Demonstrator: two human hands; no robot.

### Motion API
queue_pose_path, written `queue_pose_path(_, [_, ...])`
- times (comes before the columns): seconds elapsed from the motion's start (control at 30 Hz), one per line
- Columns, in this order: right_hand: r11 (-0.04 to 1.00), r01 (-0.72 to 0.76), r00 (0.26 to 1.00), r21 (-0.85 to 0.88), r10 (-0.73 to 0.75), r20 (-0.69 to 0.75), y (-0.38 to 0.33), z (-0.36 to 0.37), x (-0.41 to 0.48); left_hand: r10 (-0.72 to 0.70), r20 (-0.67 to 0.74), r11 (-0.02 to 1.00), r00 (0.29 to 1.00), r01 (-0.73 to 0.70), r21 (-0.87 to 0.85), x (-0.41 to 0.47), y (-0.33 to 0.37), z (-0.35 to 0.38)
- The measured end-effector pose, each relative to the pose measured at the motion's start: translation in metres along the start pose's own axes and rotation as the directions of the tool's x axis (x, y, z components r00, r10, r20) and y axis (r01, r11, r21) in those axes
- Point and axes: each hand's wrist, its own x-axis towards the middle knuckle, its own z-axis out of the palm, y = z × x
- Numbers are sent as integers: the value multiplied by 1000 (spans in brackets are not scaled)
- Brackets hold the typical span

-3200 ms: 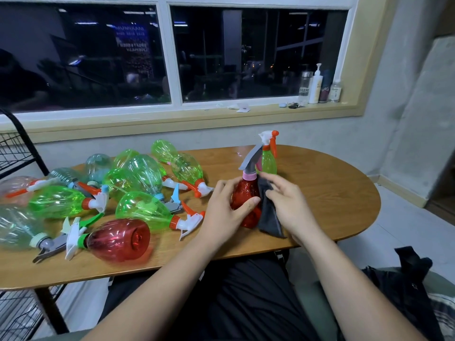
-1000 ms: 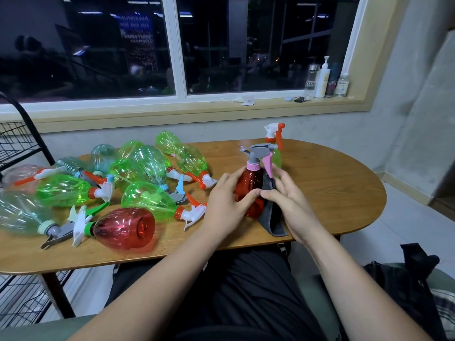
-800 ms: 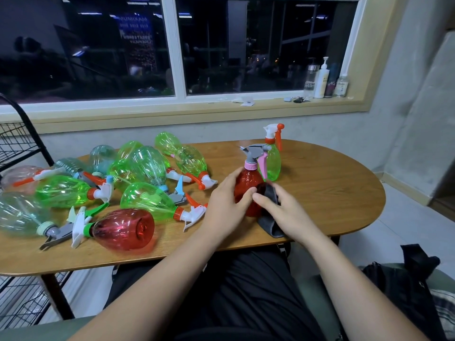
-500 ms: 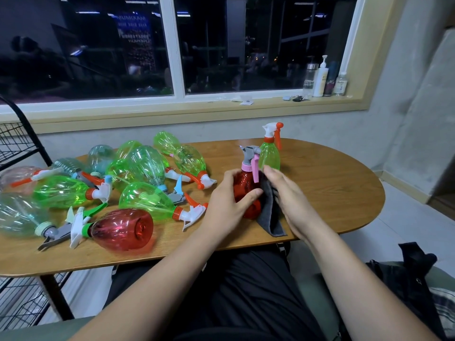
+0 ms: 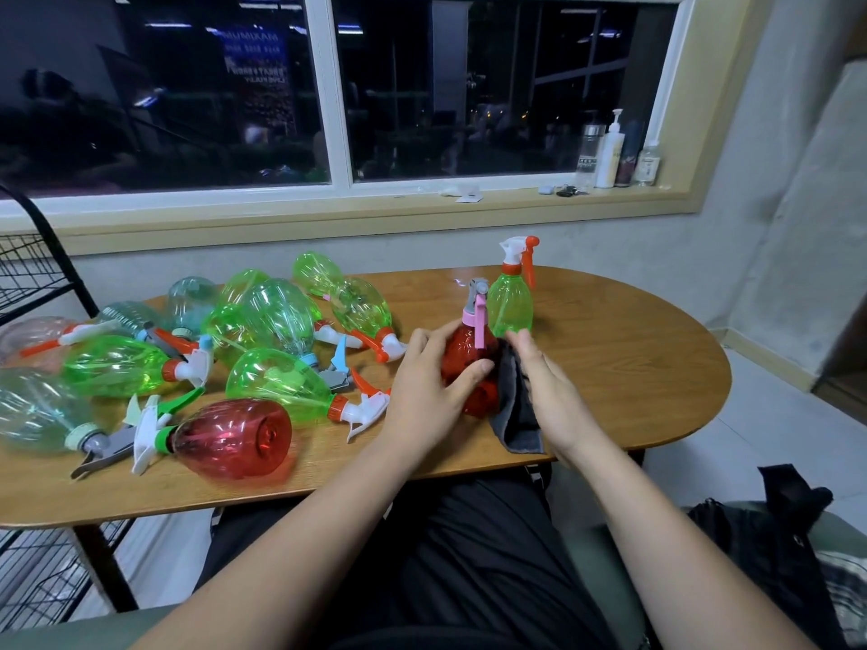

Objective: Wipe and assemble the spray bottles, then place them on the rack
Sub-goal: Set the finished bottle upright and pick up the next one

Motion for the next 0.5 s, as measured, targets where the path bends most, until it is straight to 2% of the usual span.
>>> queue_pose_path(0.1, [998, -44, 999, -46, 45, 21, -1, -2, -1, -31, 1, 999, 1000, 31, -22, 0, -1, 2])
queue_pose_path(0.27, [995, -79, 996, 57, 77, 38, -24, 1, 3, -50, 40, 996, 998, 53, -71, 0, 1, 2])
queue_pose_path(0.5, [984, 110, 993, 139, -114, 21, -37, 3, 4, -1, 49, 1000, 999, 2, -18, 1, 3, 1])
